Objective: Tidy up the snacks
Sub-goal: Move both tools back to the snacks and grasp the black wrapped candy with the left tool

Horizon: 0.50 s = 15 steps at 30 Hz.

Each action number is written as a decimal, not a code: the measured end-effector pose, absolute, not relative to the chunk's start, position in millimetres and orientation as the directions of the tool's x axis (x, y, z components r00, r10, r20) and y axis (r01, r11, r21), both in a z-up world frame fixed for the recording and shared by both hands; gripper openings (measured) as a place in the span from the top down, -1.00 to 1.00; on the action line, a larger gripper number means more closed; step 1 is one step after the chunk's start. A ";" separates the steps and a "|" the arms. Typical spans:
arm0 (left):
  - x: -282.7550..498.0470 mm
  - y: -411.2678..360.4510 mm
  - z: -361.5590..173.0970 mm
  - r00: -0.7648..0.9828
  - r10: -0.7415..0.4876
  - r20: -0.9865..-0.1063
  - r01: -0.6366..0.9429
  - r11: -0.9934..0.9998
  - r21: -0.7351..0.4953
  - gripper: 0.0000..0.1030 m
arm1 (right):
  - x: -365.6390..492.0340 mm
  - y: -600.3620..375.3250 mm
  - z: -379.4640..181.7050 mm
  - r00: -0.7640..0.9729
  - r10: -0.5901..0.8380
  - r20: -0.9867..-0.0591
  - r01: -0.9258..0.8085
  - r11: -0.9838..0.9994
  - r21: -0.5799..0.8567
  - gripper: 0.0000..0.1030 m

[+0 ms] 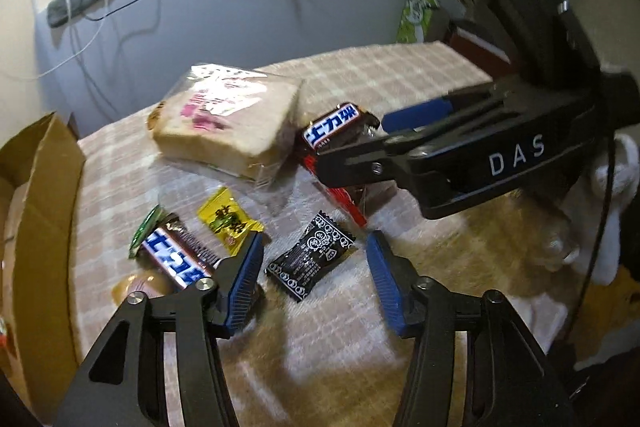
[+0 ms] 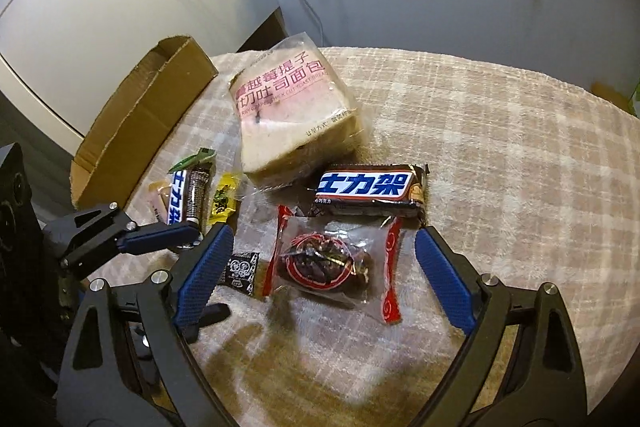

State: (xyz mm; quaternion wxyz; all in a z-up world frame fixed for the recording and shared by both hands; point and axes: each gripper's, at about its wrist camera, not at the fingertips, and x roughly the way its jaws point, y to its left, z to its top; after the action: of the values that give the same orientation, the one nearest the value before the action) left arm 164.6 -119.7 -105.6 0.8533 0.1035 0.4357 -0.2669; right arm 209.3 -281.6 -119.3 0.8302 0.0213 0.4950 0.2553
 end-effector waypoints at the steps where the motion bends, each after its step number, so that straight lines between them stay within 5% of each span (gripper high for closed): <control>1: 167.5 -122.2 -108.1 0.473 -0.359 -0.804 0.552 0.832 -0.047 0.11 | 210.6 -280.3 -120.3 0.379 0.441 -0.814 -0.403 0.870 0.283 -0.84; 5: 170.9 -132.1 -115.5 0.461 -0.344 -0.818 0.570 0.821 -0.024 0.21 | 213.9 -278.6 -124.0 0.369 0.433 -0.822 -0.406 0.871 0.276 -0.84; 9: 169.7 -129.9 -121.1 0.461 -0.336 -0.821 0.565 0.825 -0.021 0.46 | 213.4 -276.9 -130.1 0.343 0.429 -0.836 -0.411 0.868 0.278 -0.60; 12: 167.4 -128.1 -120.8 0.461 -0.341 -0.819 0.566 0.824 -0.024 0.51 | 209.5 -275.3 -131.5 0.347 0.414 -0.841 -0.422 0.870 0.254 -0.57; 15: 163.5 -127.4 -121.8 0.473 -0.335 -0.815 0.564 0.826 -0.012 0.53 | 207.8 -271.7 -131.8 0.360 0.387 -0.849 -0.427 0.877 0.218 -0.34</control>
State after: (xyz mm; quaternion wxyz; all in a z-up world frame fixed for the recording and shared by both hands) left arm 163.5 -127.4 -121.8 0.8483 0.1300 0.4395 -0.2651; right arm 207.8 -271.7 -131.8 0.8243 -0.0200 0.5091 0.2468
